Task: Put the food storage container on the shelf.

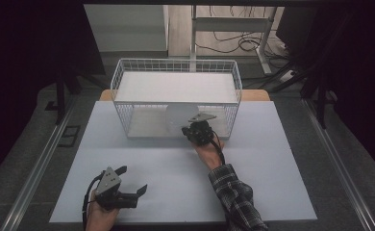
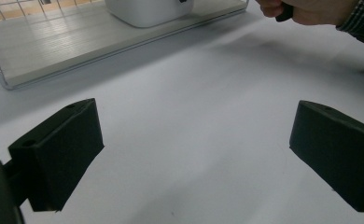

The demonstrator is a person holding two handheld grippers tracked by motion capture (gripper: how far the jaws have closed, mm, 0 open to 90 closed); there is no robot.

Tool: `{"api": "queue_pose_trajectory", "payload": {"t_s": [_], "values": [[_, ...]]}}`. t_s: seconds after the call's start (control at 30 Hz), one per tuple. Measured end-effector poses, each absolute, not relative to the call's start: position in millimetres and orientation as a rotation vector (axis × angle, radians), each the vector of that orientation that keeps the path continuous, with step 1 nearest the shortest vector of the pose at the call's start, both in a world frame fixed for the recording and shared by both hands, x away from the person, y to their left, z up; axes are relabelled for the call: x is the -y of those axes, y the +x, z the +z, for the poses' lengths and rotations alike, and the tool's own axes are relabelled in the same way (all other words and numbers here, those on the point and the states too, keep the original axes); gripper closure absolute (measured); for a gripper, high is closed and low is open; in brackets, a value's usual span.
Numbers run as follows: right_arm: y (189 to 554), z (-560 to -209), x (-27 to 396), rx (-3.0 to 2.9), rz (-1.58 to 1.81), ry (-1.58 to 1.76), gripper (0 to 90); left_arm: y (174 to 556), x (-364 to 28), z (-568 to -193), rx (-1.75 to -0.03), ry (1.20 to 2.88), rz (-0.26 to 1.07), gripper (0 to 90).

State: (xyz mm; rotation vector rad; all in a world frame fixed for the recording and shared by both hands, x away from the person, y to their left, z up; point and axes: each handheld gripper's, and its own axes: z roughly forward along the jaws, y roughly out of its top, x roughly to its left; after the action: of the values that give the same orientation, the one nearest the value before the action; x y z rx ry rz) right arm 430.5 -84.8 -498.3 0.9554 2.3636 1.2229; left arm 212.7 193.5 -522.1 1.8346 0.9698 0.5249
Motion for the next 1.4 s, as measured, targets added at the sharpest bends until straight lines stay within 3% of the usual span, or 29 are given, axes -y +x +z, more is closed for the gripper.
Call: {"api": "queue_pose_trajectory", "payload": {"t_s": [0.53, 0.87, 1.4], "values": [[442, -498, 79, -2.359, 1.189, 0.995, 87.4, 212, -192, -522, -0.949, 1.846, 0.520, 1.3], [432, -496, 80, -2.392, 1.209, 0.989, 60.9, 210, -189, -520, -0.882, 1.847, 0.511, 1.4], [410, -483, 88, -2.403, 1.219, 0.948, 37.4, 211, -190, -521, -0.913, 1.865, 0.494, 1.9]]}}
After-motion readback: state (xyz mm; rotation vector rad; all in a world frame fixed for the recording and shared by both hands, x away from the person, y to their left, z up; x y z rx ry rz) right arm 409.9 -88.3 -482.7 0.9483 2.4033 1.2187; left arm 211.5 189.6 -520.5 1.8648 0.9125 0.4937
